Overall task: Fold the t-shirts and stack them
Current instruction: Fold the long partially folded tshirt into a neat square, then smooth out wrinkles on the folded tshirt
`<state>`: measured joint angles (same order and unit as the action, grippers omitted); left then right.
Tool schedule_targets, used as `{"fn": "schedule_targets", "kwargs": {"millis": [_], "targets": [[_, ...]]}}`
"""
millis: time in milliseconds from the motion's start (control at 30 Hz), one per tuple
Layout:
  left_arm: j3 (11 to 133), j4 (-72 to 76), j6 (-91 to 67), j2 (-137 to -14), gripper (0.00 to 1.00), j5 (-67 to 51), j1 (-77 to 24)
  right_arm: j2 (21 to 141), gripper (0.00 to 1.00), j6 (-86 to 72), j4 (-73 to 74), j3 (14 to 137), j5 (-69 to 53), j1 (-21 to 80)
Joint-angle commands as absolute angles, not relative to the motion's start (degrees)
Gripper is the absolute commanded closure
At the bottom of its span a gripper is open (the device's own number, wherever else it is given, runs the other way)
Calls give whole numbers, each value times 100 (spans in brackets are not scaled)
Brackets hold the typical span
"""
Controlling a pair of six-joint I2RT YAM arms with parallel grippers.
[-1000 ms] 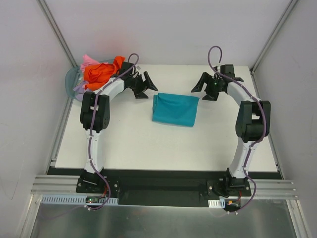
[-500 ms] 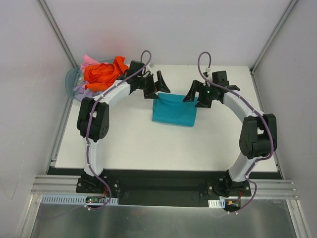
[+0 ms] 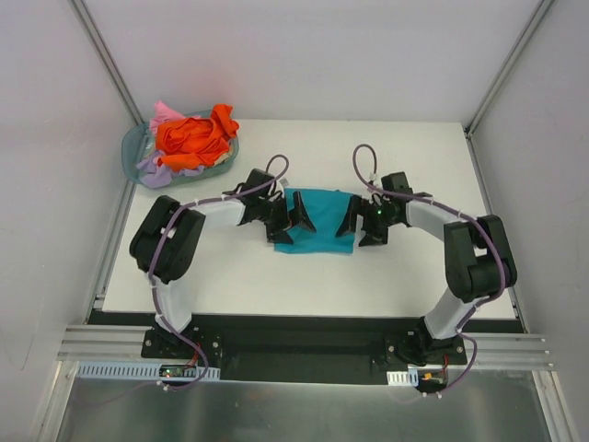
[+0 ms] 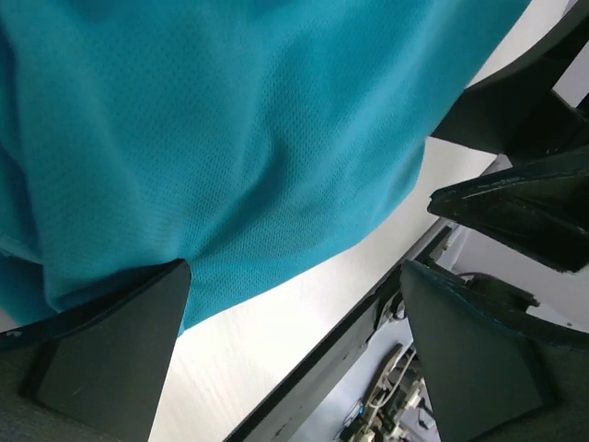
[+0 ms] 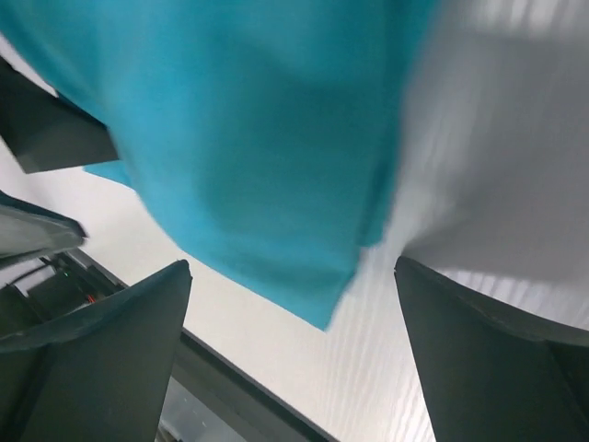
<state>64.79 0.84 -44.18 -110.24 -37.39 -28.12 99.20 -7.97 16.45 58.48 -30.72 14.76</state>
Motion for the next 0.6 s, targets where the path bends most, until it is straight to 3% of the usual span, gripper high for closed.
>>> {"fn": "schedule_targets", "kwargs": {"millis": [0,233,400,567], "targets": [[5381,-18,-4456,-9925,1,-3472,-3120,8730,3,-554,1968,5213,-3208,1652],[5000,-807,-4106,-7869,1,-2333,-3287,6768,3,-457,2487,5141,-2182,1775],[5405,-1502,-3753,-7778,1,-1495,-2963,7293,3,-378,2426,5764,-2109,1644],[6009,-1538,-3525,-8682,4,-1547,-2373,8348,1,-430,2189,6485,-2084,1617]]}}
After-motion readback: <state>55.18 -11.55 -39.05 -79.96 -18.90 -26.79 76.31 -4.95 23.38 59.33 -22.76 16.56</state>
